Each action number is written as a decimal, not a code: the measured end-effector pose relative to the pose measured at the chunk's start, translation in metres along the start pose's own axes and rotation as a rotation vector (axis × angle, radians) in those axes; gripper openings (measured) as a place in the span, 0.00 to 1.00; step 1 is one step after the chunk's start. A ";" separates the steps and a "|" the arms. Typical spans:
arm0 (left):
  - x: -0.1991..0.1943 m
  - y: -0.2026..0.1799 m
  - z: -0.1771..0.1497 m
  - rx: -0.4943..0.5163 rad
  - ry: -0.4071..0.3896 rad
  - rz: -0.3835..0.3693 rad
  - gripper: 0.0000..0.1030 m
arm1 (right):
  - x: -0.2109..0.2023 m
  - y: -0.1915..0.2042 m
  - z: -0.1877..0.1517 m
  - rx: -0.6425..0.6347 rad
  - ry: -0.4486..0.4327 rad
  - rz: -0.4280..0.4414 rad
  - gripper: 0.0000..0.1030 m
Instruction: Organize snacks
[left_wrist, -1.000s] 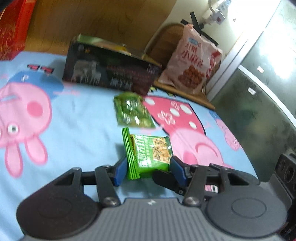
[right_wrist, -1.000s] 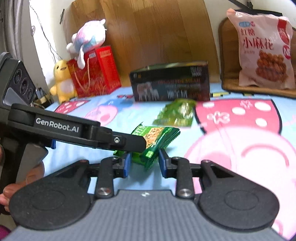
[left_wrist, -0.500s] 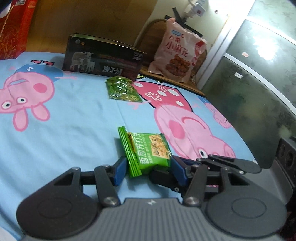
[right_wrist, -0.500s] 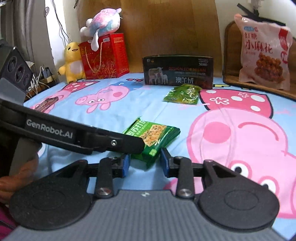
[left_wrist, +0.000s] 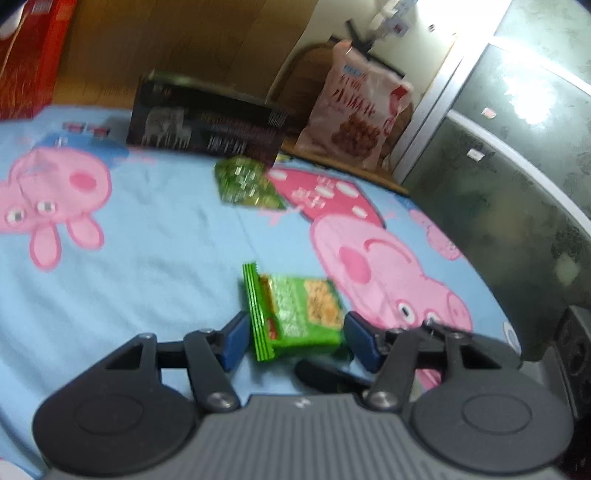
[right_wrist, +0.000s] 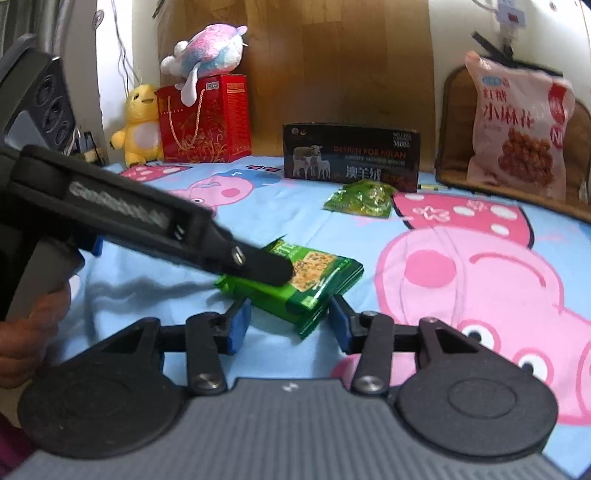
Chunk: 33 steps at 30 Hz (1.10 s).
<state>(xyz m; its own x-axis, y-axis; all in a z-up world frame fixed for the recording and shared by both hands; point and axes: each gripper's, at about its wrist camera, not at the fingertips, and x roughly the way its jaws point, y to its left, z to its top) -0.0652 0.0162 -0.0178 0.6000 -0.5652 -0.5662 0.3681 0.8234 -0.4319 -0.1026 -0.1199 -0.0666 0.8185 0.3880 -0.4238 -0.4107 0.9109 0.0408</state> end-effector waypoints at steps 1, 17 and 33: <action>-0.001 0.000 -0.001 0.003 -0.007 0.002 0.49 | 0.001 0.001 0.000 -0.006 -0.004 -0.004 0.48; -0.007 0.000 -0.009 0.014 -0.032 -0.006 0.47 | -0.004 0.002 -0.005 0.010 -0.033 -0.006 0.41; -0.008 0.000 -0.010 0.022 -0.036 -0.004 0.48 | -0.005 0.004 -0.007 0.018 -0.044 -0.015 0.40</action>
<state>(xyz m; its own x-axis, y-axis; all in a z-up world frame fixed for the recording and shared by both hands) -0.0774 0.0207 -0.0203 0.6232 -0.5668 -0.5389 0.3857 0.8222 -0.4187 -0.1115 -0.1197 -0.0707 0.8414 0.3796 -0.3846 -0.3912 0.9189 0.0512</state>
